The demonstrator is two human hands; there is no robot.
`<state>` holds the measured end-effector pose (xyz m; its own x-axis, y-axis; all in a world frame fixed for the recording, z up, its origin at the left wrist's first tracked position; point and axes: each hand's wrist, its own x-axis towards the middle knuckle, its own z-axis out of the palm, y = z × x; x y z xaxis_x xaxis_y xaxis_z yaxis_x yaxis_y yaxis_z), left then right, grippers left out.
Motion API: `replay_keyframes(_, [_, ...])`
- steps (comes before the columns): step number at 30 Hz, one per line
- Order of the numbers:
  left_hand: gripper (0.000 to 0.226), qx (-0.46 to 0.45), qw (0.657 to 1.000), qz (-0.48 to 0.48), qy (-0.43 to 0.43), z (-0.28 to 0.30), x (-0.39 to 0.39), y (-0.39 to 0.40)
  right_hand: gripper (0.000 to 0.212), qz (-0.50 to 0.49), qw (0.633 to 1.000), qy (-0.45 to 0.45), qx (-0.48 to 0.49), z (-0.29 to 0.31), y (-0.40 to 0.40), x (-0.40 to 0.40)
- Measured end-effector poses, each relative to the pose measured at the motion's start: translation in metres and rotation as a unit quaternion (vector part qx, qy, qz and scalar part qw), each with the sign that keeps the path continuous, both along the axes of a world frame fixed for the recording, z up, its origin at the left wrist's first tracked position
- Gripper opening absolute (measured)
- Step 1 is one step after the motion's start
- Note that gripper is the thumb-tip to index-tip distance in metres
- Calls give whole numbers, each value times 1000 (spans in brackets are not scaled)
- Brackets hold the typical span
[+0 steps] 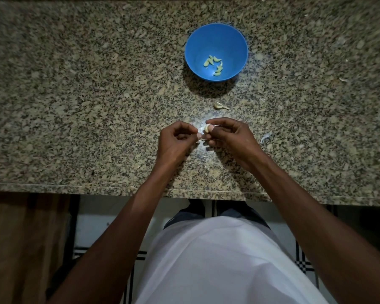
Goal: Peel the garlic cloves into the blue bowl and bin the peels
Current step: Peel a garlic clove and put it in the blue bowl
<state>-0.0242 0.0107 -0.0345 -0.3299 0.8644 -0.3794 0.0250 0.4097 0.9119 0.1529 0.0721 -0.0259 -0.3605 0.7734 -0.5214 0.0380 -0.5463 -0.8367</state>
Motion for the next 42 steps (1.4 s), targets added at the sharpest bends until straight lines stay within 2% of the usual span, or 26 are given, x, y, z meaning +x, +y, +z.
replay_keyframes(6, [24,53,998,-40,-17,5,0,2,20,4,1000,8,15,0,0,-2])
replay_keyframes(14, [15,41,994,-45,-86,5,-2,4,29,9,999,5,43,-4,0,-1])
replay_keyframes(20, [21,24,994,-24,-108,2,0,3,23,3,998,55,-4,-11,-11,-3])
replay_keyframes(24, [23,18,996,-35,-82,-1,-2,2,24,6,1000,14,8,-13,-12,-3])
replay_keyframes(28, [27,25,994,-41,-97,-1,-3,1,23,26,999,-24,21,-8,-7,-3])
replay_keyframes(33, [16,18,998,25,-56,-5,1,5,25,56,989,-95,99,0,-8,-11])
replay_keyframes(37, [17,2,995,69,-72,-9,10,9,24,15,996,-50,70,0,-12,-15])
replay_keyframes(42, [22,-3,991,58,-116,-7,14,9,25,-32,999,-18,-12,-2,-11,-13])
